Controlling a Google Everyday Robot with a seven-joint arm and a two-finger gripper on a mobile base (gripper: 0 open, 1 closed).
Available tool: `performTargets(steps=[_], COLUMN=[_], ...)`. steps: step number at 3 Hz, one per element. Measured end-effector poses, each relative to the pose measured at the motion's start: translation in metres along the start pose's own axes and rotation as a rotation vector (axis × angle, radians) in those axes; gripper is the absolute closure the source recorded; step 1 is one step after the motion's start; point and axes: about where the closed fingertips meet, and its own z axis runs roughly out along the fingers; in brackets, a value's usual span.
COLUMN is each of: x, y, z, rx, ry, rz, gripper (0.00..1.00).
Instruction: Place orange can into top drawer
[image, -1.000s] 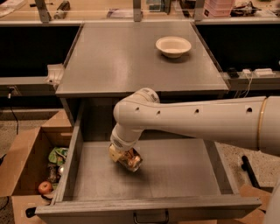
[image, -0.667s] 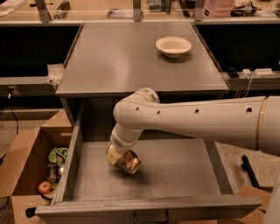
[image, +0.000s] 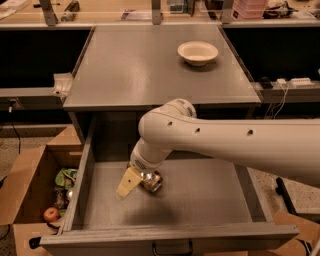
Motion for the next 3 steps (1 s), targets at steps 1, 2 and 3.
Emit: performTargets(steps=[1,2,3], x=[0.006,0.002,0.002], y=[0.021,0.041,0.041], z=[-0.055,-0.12,-0.12], rx=[0.034,0.13,0.13], ry=[-0.064,-0.117,-0.117], rz=[-0.052,-0.102,-0.102], gripper=[0.0,0.0,0.0])
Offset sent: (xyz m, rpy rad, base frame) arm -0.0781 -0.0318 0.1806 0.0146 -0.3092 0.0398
